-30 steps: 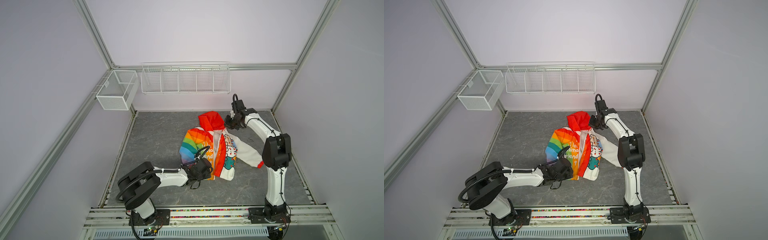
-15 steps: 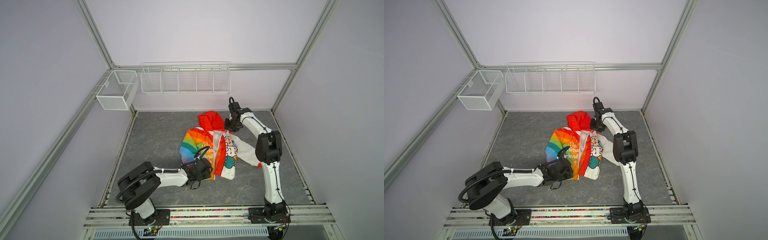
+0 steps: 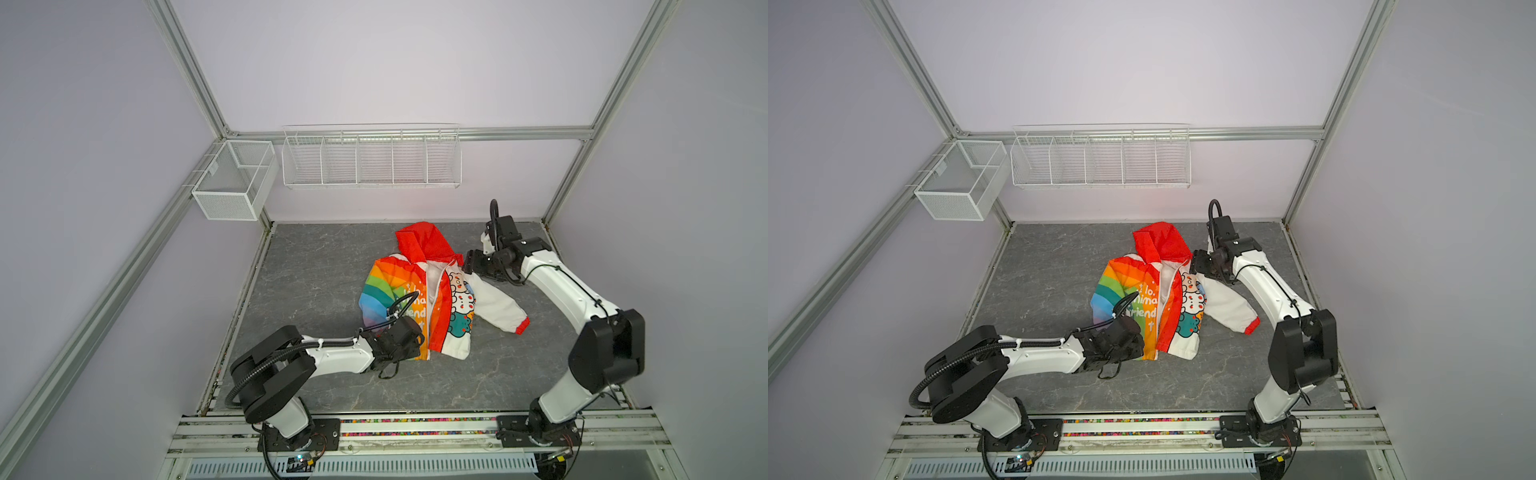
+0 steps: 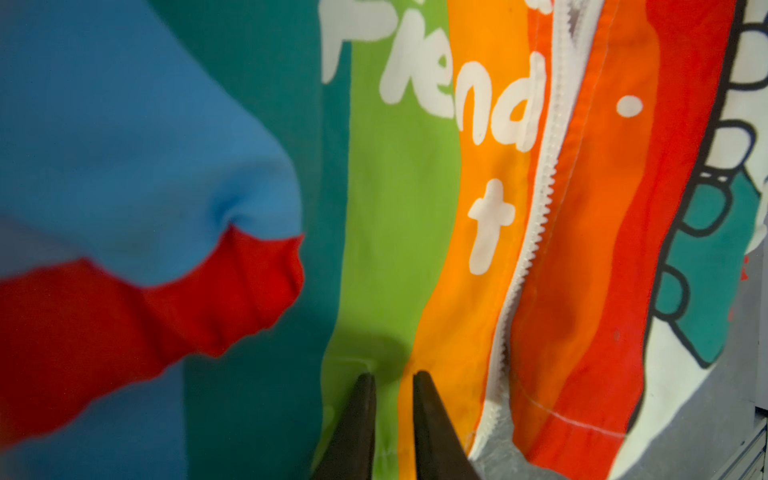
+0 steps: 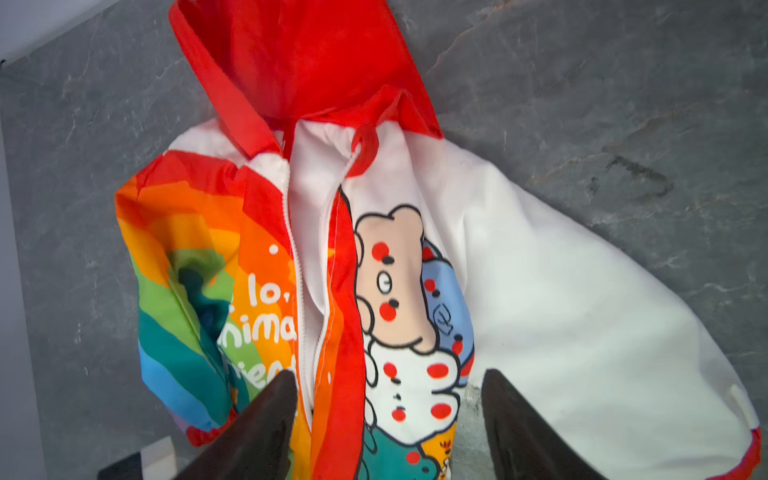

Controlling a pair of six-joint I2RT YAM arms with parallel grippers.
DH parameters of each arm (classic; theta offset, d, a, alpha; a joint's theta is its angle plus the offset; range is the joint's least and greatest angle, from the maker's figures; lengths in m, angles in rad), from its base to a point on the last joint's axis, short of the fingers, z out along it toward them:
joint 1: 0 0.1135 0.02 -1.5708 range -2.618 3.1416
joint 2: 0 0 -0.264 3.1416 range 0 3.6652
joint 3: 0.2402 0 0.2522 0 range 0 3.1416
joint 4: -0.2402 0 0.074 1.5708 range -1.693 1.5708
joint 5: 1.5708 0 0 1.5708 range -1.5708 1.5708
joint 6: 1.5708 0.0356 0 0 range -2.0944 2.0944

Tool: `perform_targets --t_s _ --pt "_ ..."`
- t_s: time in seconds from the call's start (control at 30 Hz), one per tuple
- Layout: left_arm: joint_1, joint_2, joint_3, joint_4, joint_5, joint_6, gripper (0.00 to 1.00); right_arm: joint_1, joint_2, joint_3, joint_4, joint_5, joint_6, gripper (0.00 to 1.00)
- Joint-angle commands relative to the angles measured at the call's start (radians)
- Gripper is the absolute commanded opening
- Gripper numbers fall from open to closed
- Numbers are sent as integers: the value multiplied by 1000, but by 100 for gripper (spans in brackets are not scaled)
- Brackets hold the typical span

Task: Zip up the jacket
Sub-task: 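Release the hood and move the right gripper to the white front's hem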

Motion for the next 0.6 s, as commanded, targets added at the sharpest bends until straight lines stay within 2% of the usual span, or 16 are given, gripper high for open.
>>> perform_targets --t_s 0.0,0.1,0.3,0.57 --pt "4 -50 48 -56 -11 35 21 42 -67 -167 15 -21 0 72" --pt "4 -75 68 -83 -20 57 22 84 -142 -294 32 -28 19 69" --pt "8 -66 100 -101 -36 80 22 142 -208 -448 77 -26 73 65" --pt "21 5 117 -69 -18 68 20 188 -201 -514 133 -60 112 53"
